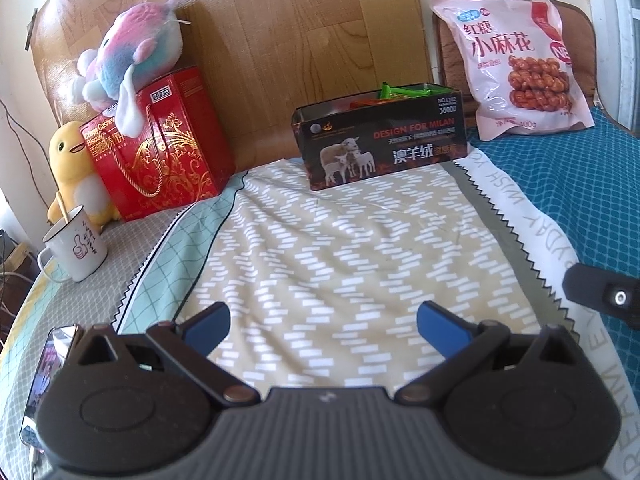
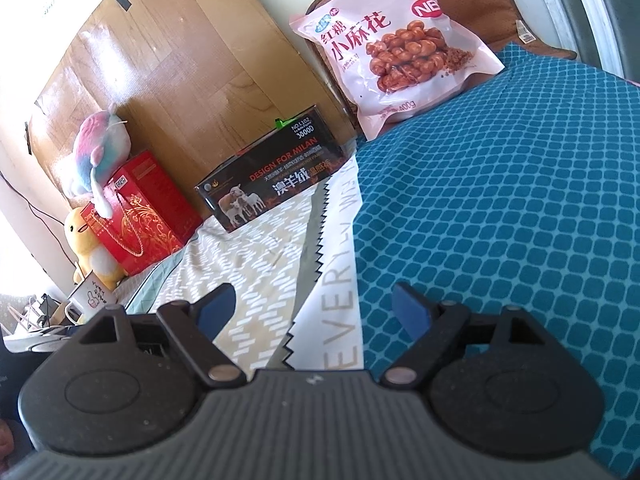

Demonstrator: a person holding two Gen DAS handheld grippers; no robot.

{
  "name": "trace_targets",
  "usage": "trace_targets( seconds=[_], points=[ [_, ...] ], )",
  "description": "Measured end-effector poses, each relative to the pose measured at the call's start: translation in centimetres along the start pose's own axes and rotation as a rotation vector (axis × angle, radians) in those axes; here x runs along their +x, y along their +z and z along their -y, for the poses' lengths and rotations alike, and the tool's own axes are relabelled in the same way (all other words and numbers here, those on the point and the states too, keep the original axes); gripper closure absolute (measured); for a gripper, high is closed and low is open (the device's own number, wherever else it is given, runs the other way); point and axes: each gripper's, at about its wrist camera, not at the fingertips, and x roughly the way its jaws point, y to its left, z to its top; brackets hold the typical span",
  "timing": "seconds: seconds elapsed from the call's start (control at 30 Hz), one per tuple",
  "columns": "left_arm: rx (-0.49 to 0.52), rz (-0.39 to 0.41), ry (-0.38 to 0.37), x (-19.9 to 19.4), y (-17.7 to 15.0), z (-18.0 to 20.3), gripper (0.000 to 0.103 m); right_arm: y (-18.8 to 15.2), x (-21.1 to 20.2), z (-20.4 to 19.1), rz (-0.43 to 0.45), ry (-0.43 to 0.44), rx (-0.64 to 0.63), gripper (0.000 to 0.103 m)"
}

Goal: Organize snacks

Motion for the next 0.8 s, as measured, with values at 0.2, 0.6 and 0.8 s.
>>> trace_targets(
  seconds=[0.2,0.6,0.8],
  points=[
    [0.000,0.001,-0.009,-0.14,-0.10,0.16,0.000,0.04,-0.01,0.03,-0.001,0.000,0.001,0.016],
    [-0.009,-0.014,-0.050,0.29,-0.35,-0.11,0.000,0.00,-0.07,0.03,0.000,-0.001,-0.006,0.015],
    [-0.012,-0.008,-0.074,0.24,-0.27,-0.06,0.000,0.07,0.03,-0.11,0.002,-0.007,-0.029,0.015]
  ],
)
